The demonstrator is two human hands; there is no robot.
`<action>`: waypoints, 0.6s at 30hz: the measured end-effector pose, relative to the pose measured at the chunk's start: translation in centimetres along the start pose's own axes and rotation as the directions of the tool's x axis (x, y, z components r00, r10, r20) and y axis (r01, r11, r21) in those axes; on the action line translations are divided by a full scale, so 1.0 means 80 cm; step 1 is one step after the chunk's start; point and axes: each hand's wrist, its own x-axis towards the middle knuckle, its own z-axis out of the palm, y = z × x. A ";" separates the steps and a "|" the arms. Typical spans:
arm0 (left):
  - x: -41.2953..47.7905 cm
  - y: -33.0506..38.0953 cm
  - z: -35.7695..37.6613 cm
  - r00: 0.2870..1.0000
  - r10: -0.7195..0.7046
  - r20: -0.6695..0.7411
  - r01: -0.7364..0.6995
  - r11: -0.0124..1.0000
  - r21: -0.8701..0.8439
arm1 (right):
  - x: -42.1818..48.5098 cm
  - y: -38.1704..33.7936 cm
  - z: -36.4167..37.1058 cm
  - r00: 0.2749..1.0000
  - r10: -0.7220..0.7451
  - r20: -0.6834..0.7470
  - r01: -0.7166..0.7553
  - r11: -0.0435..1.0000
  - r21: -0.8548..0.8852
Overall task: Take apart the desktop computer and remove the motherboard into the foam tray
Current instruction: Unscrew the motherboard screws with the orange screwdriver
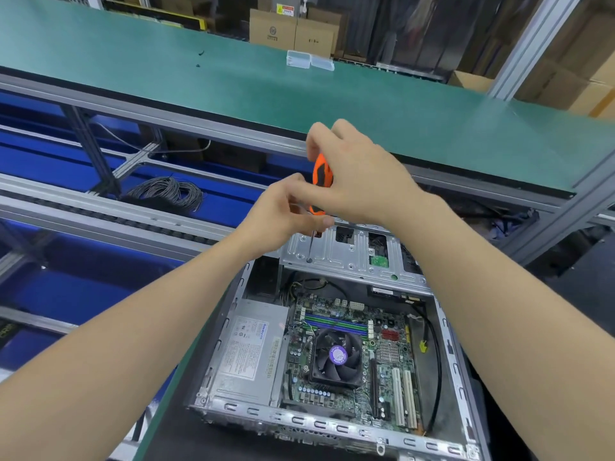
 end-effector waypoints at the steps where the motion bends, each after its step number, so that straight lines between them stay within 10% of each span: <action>1: 0.001 -0.001 0.004 0.999 0.002 -0.044 -0.001 0.999 0.038 | 0.001 -0.001 0.005 0.999 0.037 -0.031 -0.036 0.999 0.009; 9: 0.004 -0.005 0.022 0.978 0.025 -0.208 0.006 0.989 0.150 | -0.005 0.001 0.021 0.965 0.239 -0.107 -0.178 0.899 0.399; 18: -0.007 -0.011 0.004 0.980 -0.006 0.197 0.031 0.991 -0.127 | -0.013 0.010 0.015 0.964 0.260 -0.055 -0.187 0.809 0.557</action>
